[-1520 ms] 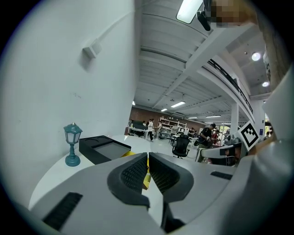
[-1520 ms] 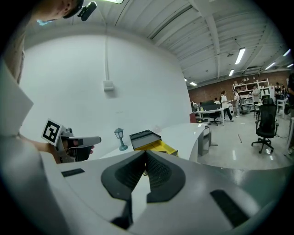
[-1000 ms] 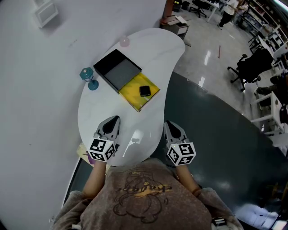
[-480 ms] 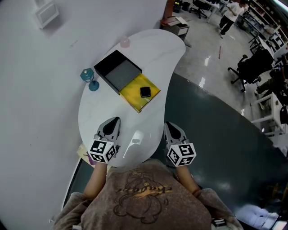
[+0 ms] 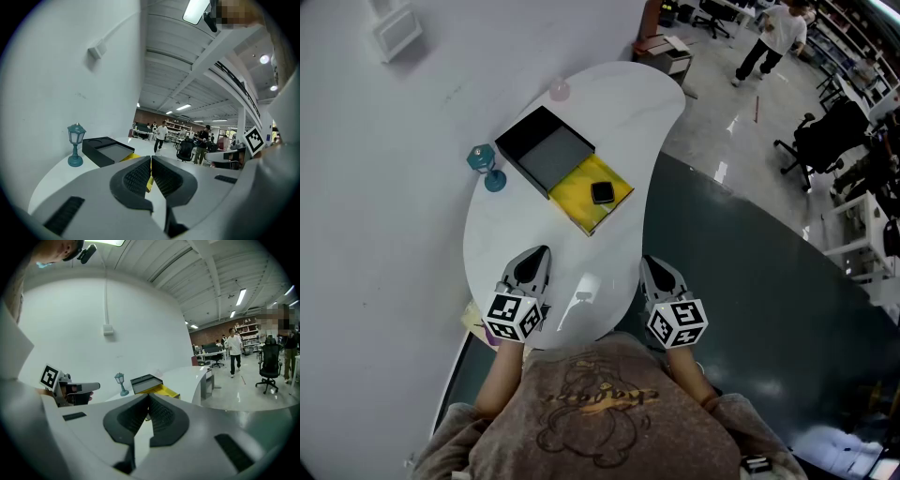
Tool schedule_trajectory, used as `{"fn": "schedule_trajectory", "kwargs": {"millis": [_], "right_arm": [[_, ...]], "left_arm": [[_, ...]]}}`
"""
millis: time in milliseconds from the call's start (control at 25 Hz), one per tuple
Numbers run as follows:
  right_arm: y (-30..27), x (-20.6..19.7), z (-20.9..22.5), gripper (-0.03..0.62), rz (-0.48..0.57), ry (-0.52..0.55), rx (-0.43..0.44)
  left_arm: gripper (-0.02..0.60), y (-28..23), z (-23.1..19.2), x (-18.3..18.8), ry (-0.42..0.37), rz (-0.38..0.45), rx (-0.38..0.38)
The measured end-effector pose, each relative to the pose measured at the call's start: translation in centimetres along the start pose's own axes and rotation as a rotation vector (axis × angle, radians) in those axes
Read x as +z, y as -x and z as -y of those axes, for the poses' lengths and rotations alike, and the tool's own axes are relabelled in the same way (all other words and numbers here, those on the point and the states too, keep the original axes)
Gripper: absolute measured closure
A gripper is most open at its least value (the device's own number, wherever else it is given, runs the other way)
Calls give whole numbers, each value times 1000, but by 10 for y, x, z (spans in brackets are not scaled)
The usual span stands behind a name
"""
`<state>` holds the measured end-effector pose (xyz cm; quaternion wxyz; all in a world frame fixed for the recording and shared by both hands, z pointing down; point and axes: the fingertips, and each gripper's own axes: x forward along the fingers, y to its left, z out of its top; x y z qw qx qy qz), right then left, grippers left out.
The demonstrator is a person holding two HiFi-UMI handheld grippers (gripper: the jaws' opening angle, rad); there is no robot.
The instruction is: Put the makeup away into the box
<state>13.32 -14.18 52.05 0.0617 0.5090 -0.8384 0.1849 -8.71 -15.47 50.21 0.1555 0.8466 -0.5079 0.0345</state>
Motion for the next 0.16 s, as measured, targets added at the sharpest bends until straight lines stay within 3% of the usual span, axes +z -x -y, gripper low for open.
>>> {"fn": "schedule_trajectory", "kwargs": {"millis": [160], "right_arm": [[0,1,0,592,1,2,-1]], "left_arm": [[554,0,1,1,-2,2,-6]]}}
